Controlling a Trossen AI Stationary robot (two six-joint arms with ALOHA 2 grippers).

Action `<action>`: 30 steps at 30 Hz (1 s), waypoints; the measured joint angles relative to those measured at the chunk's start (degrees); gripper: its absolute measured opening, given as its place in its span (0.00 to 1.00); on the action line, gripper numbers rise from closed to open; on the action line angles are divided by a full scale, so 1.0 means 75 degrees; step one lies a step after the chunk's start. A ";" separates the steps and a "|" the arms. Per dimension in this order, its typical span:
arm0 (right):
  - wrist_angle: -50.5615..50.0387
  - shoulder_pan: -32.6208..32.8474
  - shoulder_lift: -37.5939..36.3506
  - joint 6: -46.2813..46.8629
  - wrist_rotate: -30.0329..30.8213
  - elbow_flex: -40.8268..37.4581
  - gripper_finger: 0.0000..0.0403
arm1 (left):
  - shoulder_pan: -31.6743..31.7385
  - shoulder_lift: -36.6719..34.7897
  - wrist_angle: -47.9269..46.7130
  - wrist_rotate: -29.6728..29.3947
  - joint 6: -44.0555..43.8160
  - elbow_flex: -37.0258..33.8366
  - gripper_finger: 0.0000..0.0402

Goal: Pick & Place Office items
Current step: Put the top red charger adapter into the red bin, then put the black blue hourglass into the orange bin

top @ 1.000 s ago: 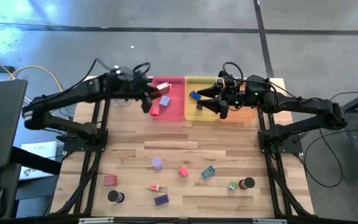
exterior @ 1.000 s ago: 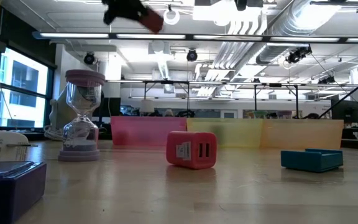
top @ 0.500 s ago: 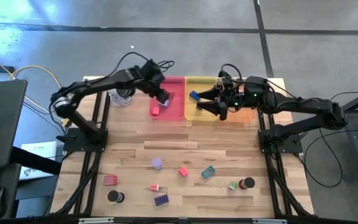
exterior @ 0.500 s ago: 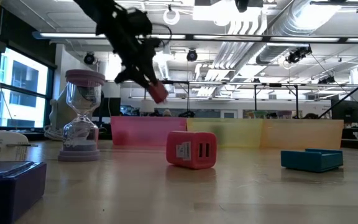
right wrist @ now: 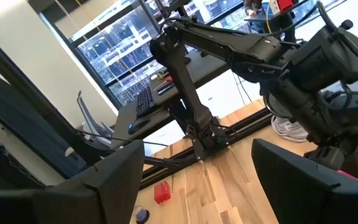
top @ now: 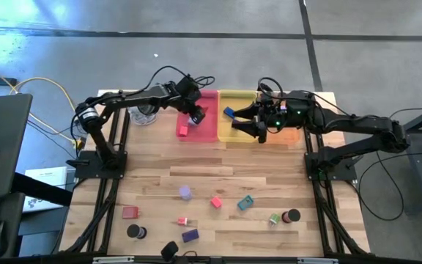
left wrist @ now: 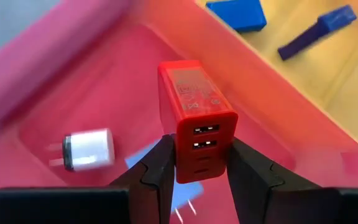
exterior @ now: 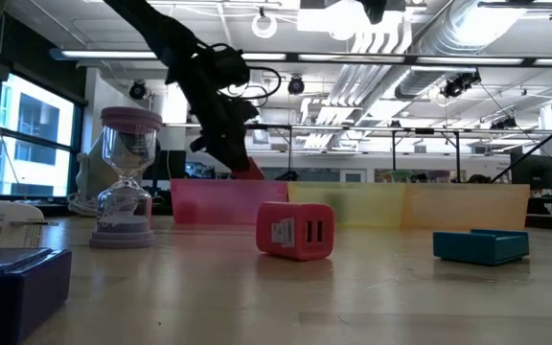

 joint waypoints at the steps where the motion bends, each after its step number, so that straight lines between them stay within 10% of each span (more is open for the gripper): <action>1: 0.0005 0.0000 0.0002 -0.0015 -0.0001 0.0000 0.71 | 0.0000 0.0015 0.0105 -0.0011 0.0066 0.0000 0.27; 30: -0.0344 0.0000 0.0003 -0.0156 0.0194 0.0000 0.71 | -0.0107 0.0839 0.1124 -0.0513 -0.0106 0.0085 0.40</action>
